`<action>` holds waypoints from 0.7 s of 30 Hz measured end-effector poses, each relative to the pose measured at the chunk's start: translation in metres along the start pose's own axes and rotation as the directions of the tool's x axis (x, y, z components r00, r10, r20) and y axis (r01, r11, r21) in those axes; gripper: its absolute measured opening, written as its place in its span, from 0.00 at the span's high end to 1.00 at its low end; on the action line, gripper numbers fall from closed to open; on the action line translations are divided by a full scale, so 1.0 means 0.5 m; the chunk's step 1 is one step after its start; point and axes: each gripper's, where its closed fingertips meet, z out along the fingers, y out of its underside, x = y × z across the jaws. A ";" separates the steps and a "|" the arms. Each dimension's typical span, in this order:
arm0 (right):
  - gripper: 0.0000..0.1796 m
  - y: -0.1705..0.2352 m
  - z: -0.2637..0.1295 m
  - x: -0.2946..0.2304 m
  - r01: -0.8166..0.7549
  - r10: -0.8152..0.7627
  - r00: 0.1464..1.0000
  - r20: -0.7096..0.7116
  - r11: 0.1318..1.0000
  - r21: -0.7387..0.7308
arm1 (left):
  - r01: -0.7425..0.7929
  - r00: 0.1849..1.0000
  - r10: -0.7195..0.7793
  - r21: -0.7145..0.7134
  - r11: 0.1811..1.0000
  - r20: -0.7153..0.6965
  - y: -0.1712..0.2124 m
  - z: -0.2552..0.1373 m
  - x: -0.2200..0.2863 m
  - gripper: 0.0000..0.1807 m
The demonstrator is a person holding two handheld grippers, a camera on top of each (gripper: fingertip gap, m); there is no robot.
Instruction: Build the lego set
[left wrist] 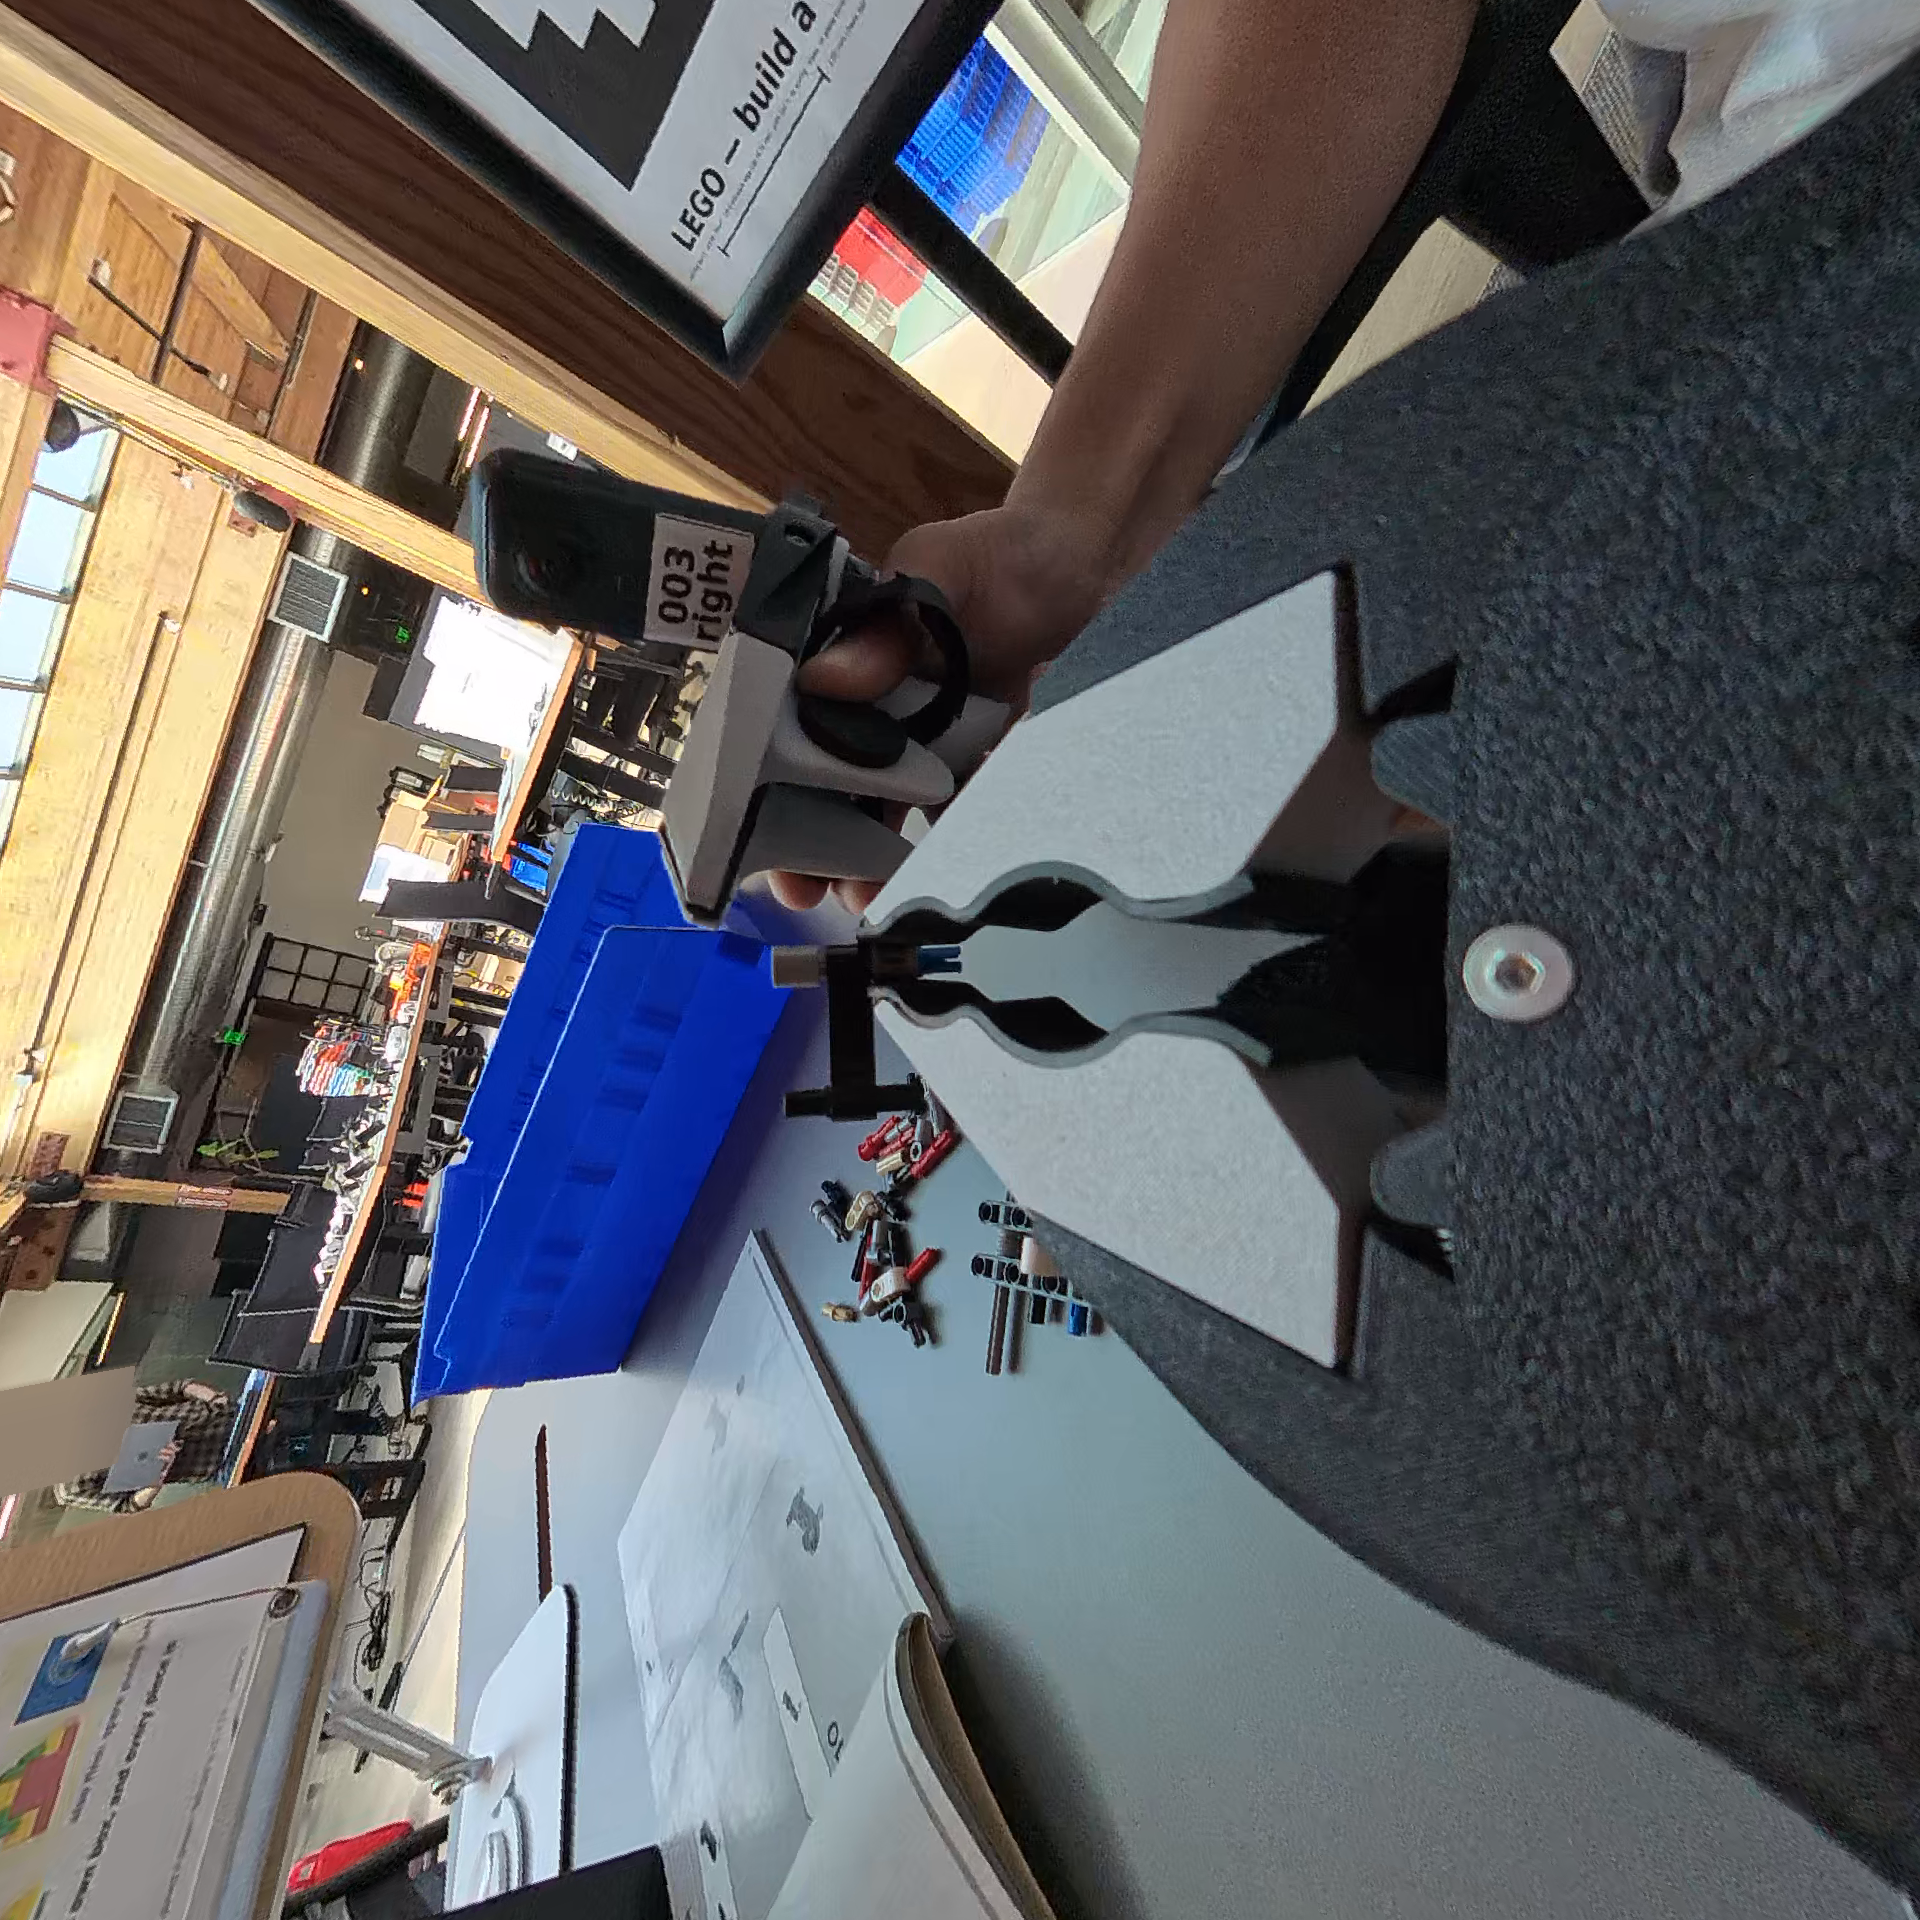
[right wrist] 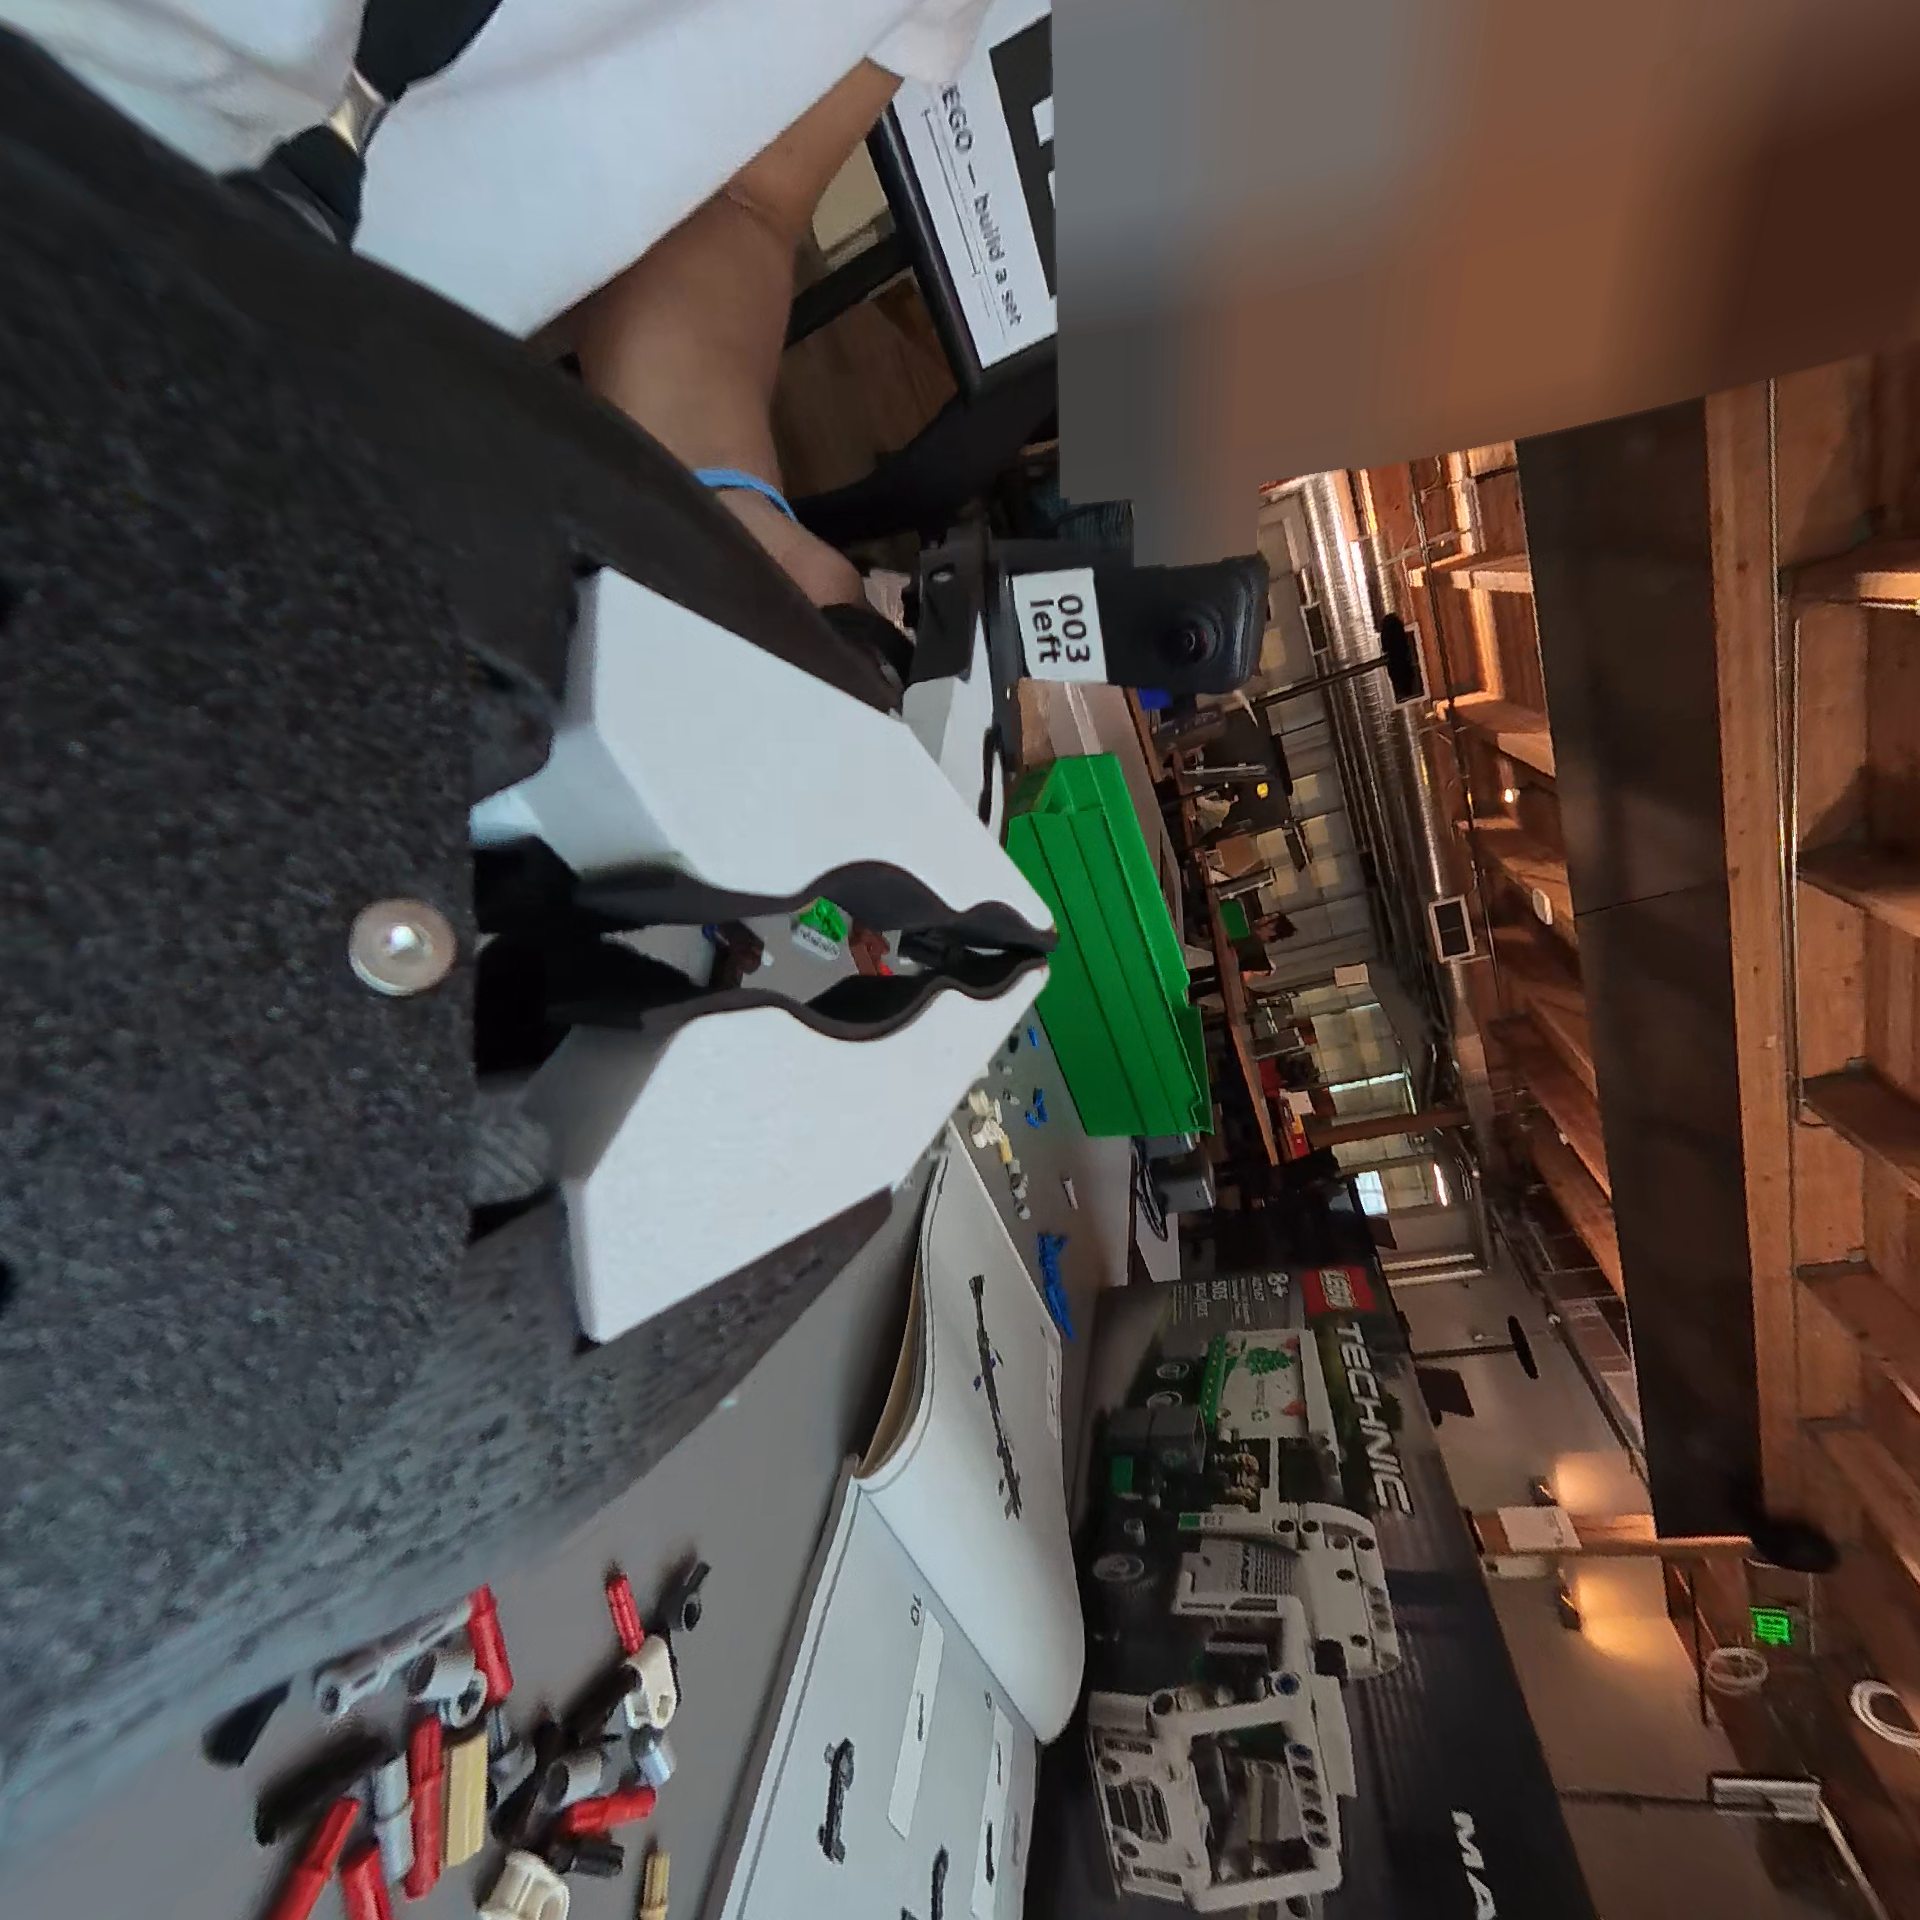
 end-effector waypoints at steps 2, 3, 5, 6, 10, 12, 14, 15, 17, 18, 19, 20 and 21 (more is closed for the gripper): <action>1.00 -0.002 0.000 -0.011 -0.053 0.053 0.997 0.061 0.999 -0.003 | -0.028 1.000 0.028 -0.015 1.000 0.001 0.005 0.004 0.005 0.97; 1.00 -0.001 0.000 -0.007 -0.054 0.054 0.997 0.055 0.999 -0.004 | -0.045 0.999 0.045 -0.021 0.999 0.000 0.007 0.005 0.009 0.97; 1.00 0.004 0.003 -0.009 -0.056 0.058 0.996 0.062 0.998 -0.024 | -0.077 0.997 0.077 -0.032 0.997 0.001 0.010 0.009 0.014 0.97; 1.00 0.008 0.005 -0.009 -0.059 0.061 0.996 0.061 0.998 -0.034 | -0.089 0.996 0.089 -0.037 0.995 0.001 0.012 0.010 0.016 0.97; 1.00 0.031 0.013 -0.003 -0.086 0.092 0.994 0.054 0.991 -0.100 | -0.069 0.998 0.069 -0.048 0.996 0.002 0.014 0.012 0.010 0.97; 1.00 0.034 0.013 -0.001 -0.122 0.129 0.990 0.062 0.987 -0.104 | -0.067 0.998 0.068 -0.052 0.996 0.006 0.015 0.013 0.009 0.98; 1.00 0.036 0.014 0.000 -0.132 0.139 0.988 0.063 0.985 -0.107 | -0.071 0.997 0.072 -0.056 0.996 0.014 0.016 0.013 0.007 0.98; 1.00 0.036 0.015 0.000 -0.139 0.146 0.987 0.062 0.985 -0.103 | -0.067 0.998 0.068 -0.054 0.996 0.015 0.015 0.013 0.007 0.98; 1.00 0.038 0.017 0.001 -0.155 0.162 0.985 0.064 0.982 -0.103 | -0.057 0.998 0.058 -0.055 0.997 0.014 0.015 0.012 0.005 0.98; 1.00 0.038 0.017 0.001 -0.156 0.163 0.984 0.066 0.983 -0.102 | -0.054 0.998 0.055 -0.053 0.997 0.012 0.014 0.012 0.005 0.98; 1.00 0.038 0.018 0.000 -0.159 0.166 0.984 0.068 0.982 -0.101 | -0.051 0.999 0.052 -0.051 0.997 0.010 0.014 0.011 0.005 0.98; 1.00 0.038 0.018 0.000 -0.162 0.170 0.983 0.069 0.982 -0.099 | -0.050 0.999 0.051 -0.049 0.998 0.008 0.014 0.011 0.005 0.98; 1.00 0.038 0.018 0.000 -0.159 0.166 0.984 0.066 0.983 -0.097 | -0.047 0.999 0.047 -0.049 0.998 0.004 0.013 0.012 0.005 0.98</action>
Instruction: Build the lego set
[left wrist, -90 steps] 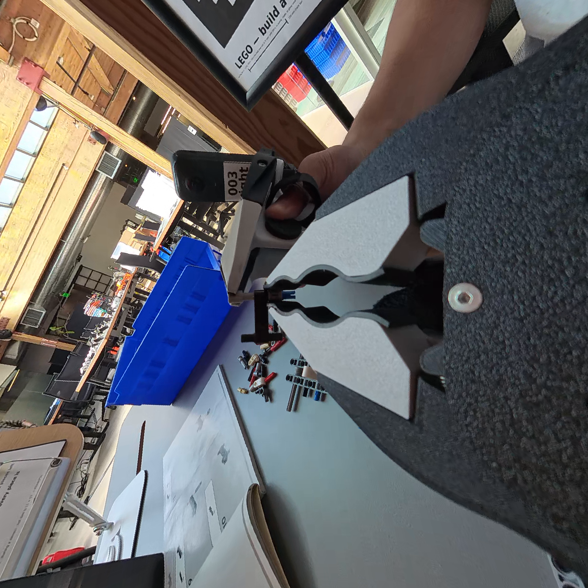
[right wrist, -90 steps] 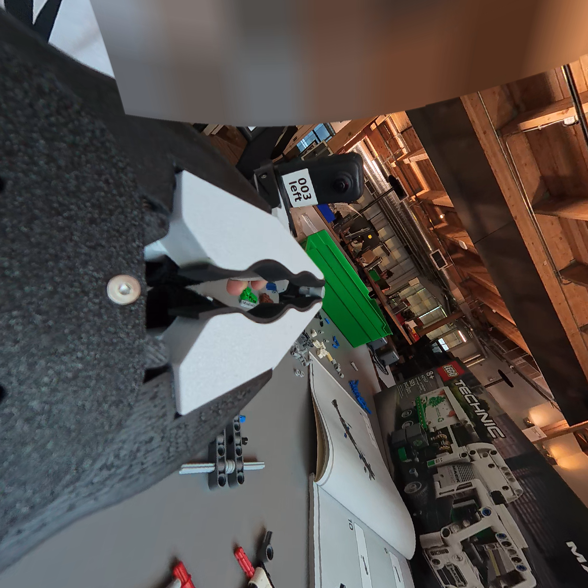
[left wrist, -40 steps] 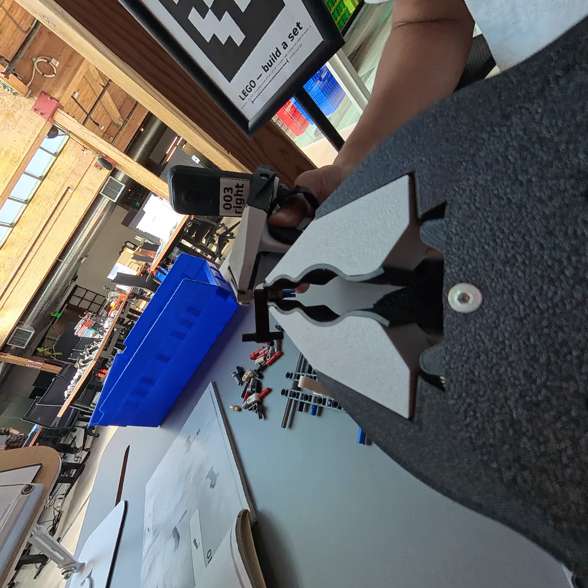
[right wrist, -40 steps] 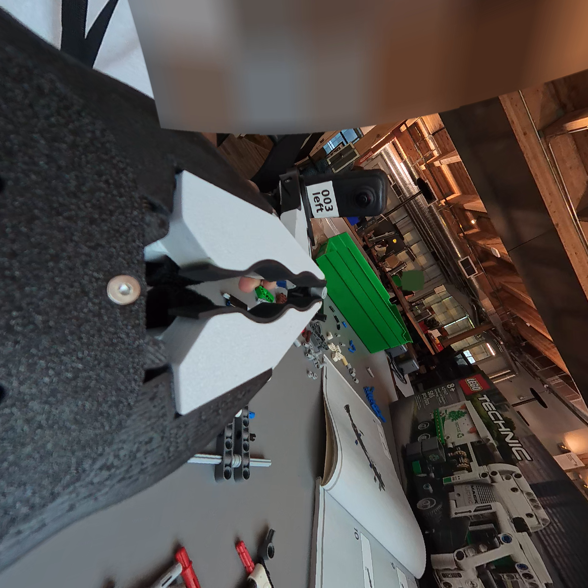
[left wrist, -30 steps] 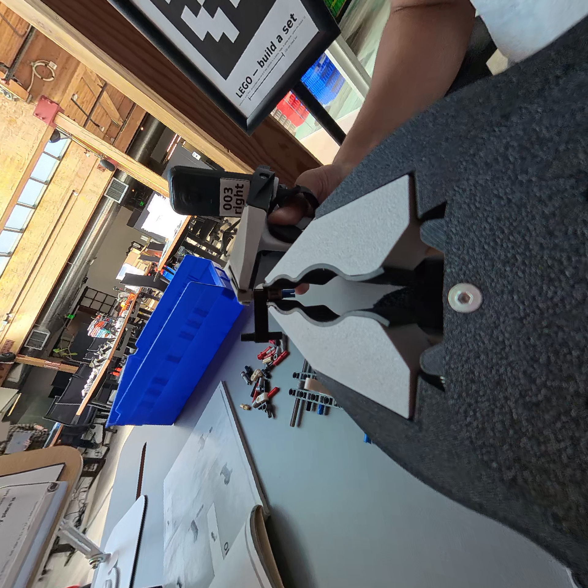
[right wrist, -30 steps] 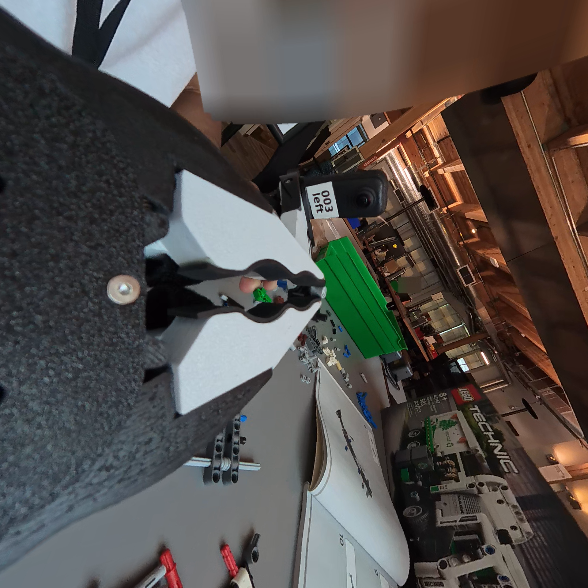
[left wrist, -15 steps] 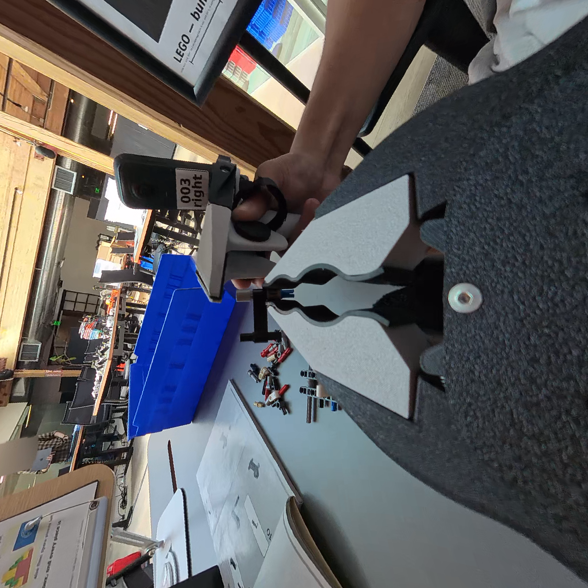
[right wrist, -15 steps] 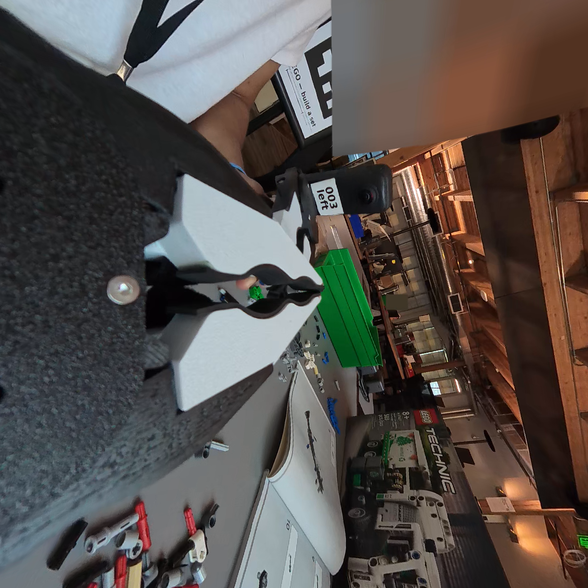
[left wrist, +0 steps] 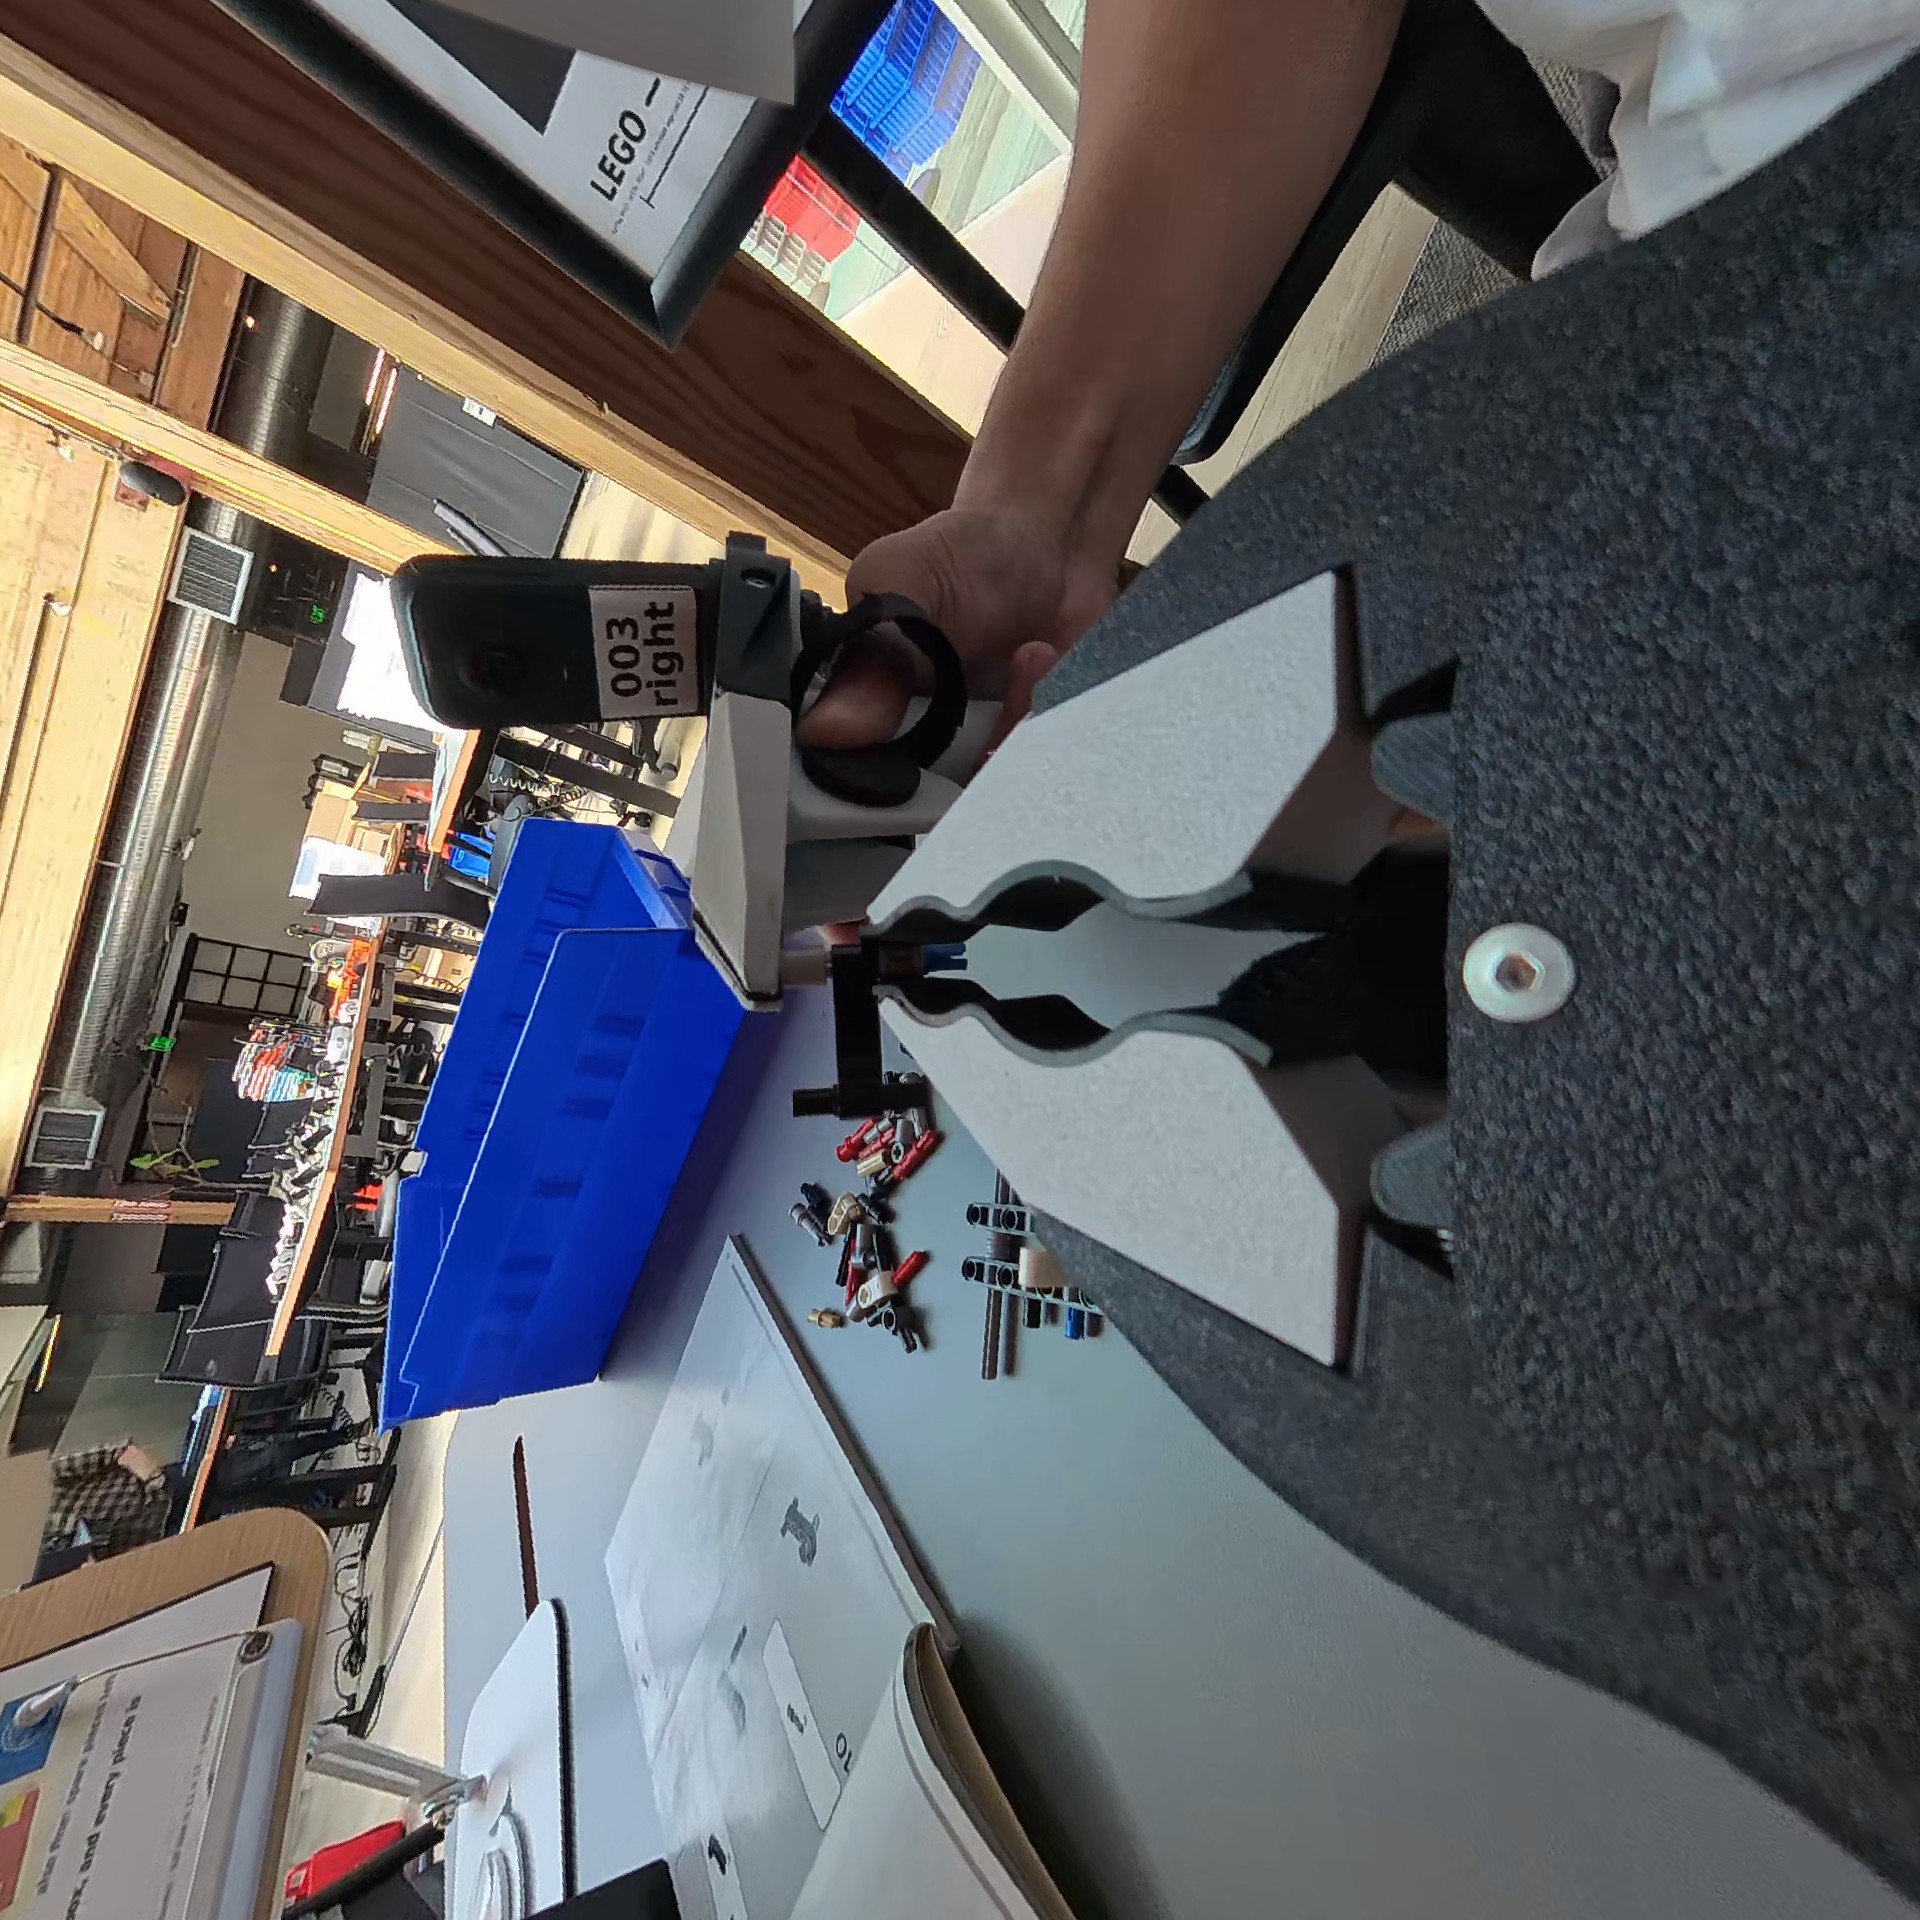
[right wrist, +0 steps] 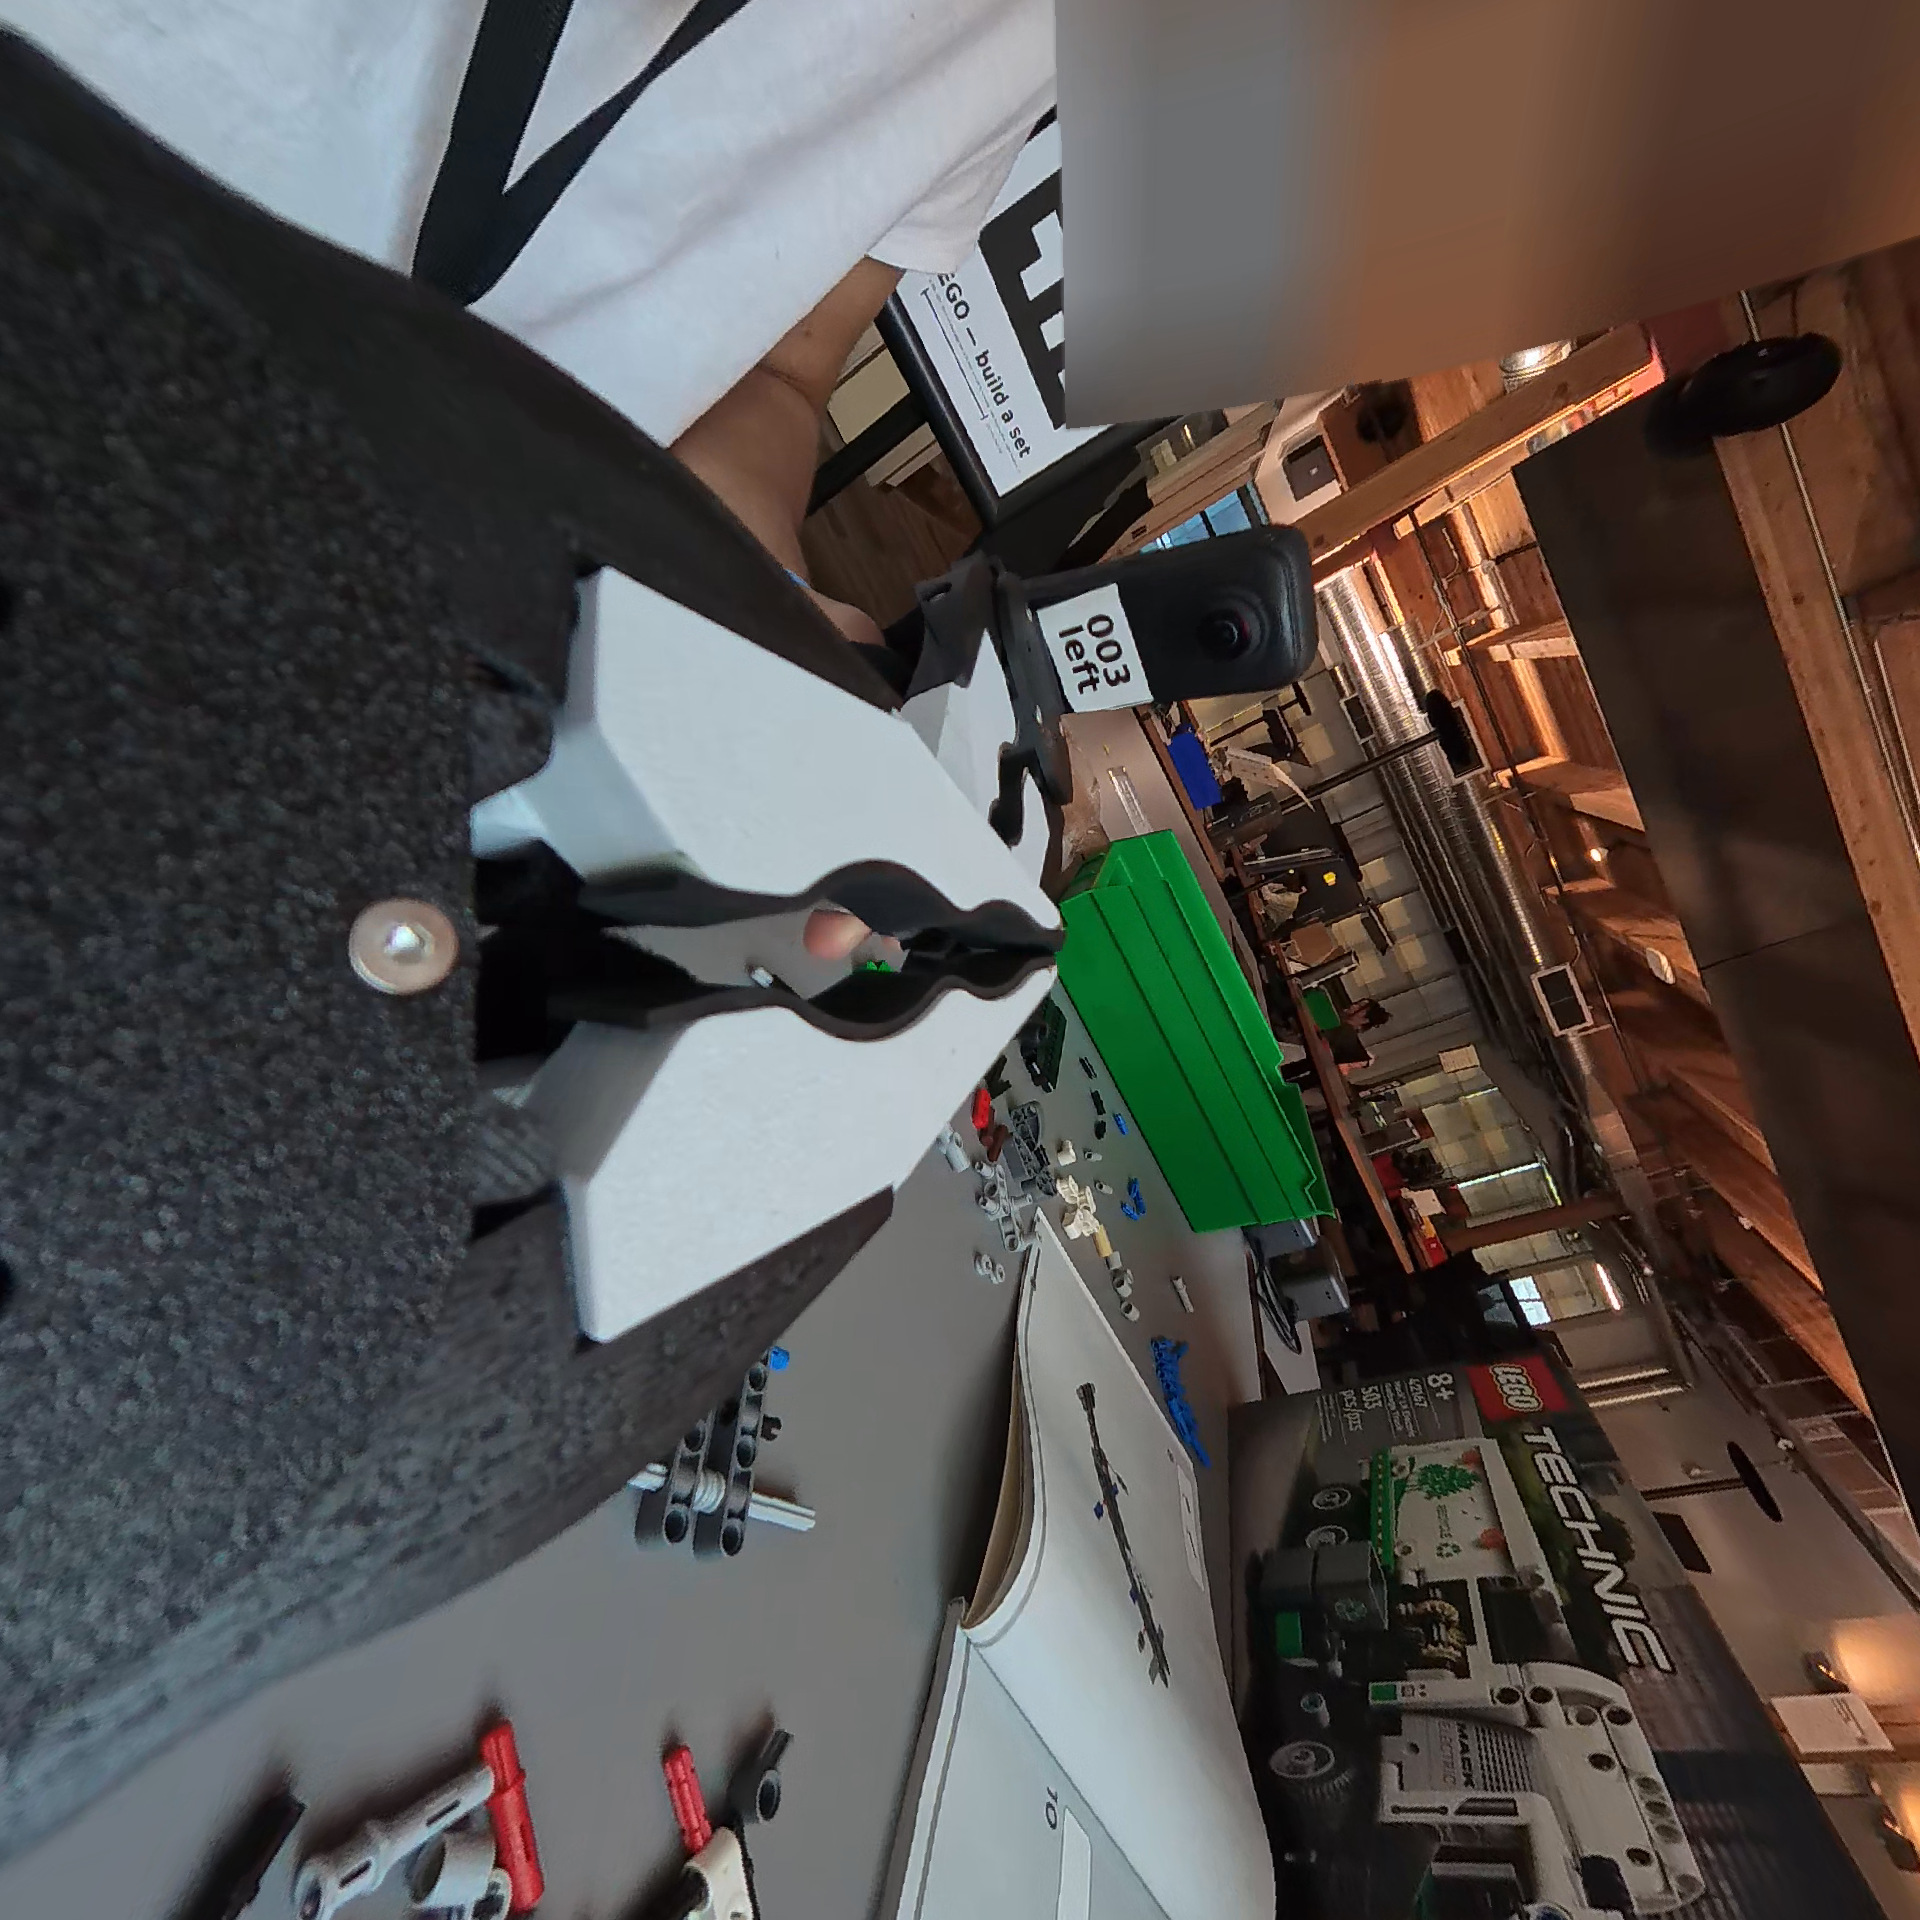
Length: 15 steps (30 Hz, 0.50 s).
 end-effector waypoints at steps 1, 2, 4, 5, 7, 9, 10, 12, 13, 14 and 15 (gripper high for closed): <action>1.00 0.000 0.000 -0.001 0.000 0.000 1.000 0.001 1.000 0.000 | 0.003 1.000 -0.003 0.001 1.000 -0.004 0.000 0.000 0.001 0.98; 1.00 0.000 0.000 -0.001 0.001 -0.001 1.000 0.001 1.000 0.001 | 0.006 1.000 -0.006 0.003 1.000 -0.008 -0.001 -0.001 0.001 0.98; 1.00 0.001 0.001 -0.001 -0.002 0.002 1.000 0.002 1.000 0.000 | 0.013 1.000 -0.013 0.006 1.000 -0.014 -0.002 -0.002 0.001 0.98; 1.00 0.001 0.002 -0.002 0.000 0.000 1.000 0.000 1.000 0.000 | 0.019 1.000 -0.019 0.008 1.000 -0.018 -0.002 -0.002 0.001 0.98; 1.00 0.003 0.003 0.000 0.004 -0.005 1.000 -0.007 1.000 -0.005 | 0.029 0.999 -0.029 0.008 1.000 -0.022 -0.002 -0.002 0.000 0.98; 1.00 0.002 0.004 0.001 0.023 -0.023 1.000 -0.020 1.000 -0.003 | 0.036 0.999 -0.036 0.008 0.999 -0.016 -0.002 -0.001 -0.003 0.98; 1.00 0.002 0.005 0.004 0.024 -0.024 0.999 -0.029 1.000 -0.003 | 0.045 0.999 -0.045 0.005 0.999 -0.017 -0.002 0.000 -0.004 0.98; 1.00 -0.010 -0.002 -0.003 0.015 -0.015 1.000 0.003 0.999 0.031 | 0.039 0.999 -0.038 0.032 0.999 -0.039 -0.009 0.001 0.003 0.97; 1.00 -0.023 -0.008 -0.006 0.017 -0.018 1.000 0.010 0.998 0.068 | 0.031 0.999 -0.030 0.035 0.999 -0.029 -0.009 0.000 0.003 0.97; 1.00 -0.042 -0.019 0.000 0.020 -0.019 1.000 -0.005 0.991 0.129 | 0.033 0.999 -0.032 0.033 0.999 -0.033 -0.009 0.000 0.004 0.97; 1.00 -0.058 -0.032 0.006 0.018 -0.015 1.000 -0.016 0.984 0.177 | 0.039 0.999 -0.037 0.035 0.999 -0.038 -0.009 -0.001 0.004 0.97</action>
